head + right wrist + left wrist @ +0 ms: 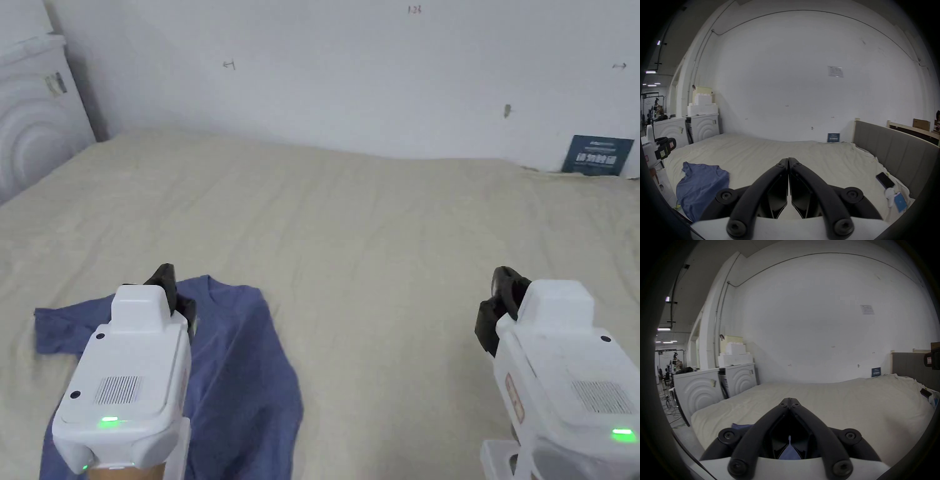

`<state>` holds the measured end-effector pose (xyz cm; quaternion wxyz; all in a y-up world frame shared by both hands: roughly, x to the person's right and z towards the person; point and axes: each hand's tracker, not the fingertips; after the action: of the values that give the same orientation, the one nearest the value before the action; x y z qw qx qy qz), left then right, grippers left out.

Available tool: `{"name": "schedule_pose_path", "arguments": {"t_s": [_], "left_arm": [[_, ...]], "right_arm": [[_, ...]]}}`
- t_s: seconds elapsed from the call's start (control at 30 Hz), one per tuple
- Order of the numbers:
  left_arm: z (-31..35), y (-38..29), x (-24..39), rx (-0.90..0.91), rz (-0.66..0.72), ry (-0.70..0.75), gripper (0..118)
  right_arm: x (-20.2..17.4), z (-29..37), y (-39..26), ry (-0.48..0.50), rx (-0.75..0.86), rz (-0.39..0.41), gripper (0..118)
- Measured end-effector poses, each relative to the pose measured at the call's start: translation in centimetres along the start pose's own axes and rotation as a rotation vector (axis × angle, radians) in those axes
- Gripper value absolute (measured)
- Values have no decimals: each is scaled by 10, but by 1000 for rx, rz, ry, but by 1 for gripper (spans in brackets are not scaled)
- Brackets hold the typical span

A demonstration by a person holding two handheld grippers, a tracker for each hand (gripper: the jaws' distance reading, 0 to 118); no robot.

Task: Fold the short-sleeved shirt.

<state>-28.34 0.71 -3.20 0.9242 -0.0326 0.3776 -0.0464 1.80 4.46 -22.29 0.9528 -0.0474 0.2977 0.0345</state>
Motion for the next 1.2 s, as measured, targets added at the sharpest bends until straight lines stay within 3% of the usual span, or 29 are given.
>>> {"name": "schedule_pose_path", "arguments": {"t_s": [0.3, 0.6, 0.9, 1.2], "left_arm": [[23, -4, -84, -25, -4, 184, 0], [51, -9, -139, -35, -11, 294, 0], [51, -12, -149, -60, 0, 286, 0], [2, -7, -121, -234, 57, 43, 0]], "right_arm": [[-83, -25, 8, 194, 16, 6, 0], [-139, -25, 11, 307, 18, 13, 0], [-141, -23, 9, 310, 12, 10, 0], [-120, -31, 7, 270, 2, 28, 0]]}}
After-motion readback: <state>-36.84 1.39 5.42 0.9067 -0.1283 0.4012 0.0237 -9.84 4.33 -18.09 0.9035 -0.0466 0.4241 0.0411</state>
